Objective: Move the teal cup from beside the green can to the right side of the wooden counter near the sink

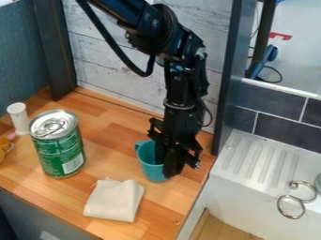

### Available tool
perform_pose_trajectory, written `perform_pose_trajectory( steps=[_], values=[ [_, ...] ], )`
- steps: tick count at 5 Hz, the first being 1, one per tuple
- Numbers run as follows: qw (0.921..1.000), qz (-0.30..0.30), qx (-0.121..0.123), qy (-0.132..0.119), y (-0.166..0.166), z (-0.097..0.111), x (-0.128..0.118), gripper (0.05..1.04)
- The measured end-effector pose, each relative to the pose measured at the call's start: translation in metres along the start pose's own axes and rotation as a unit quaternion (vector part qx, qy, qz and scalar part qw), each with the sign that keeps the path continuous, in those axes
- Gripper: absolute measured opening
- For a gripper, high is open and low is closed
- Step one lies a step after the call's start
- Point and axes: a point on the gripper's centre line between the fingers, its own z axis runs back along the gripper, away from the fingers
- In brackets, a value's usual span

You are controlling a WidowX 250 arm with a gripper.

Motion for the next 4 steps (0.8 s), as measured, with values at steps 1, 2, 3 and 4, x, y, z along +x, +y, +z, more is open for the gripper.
perform_pose_trajectory(
  steps=[1, 2, 3, 4],
  values=[
    [0.9997, 0.014, -0.004, -0.02, 0.004, 0.011, -0.004, 0.622],
    [0.9963, 0.062, 0.0, -0.059, 0.013, 0.047, -0.017, 0.916],
    [0.9892, 0.109, 0.039, -0.09, 0.02, 0.092, -0.053, 1.007],
    [0.9811, 0.163, 0.059, -0.086, 0.044, 0.117, -0.091, 1.002]
  ],
)
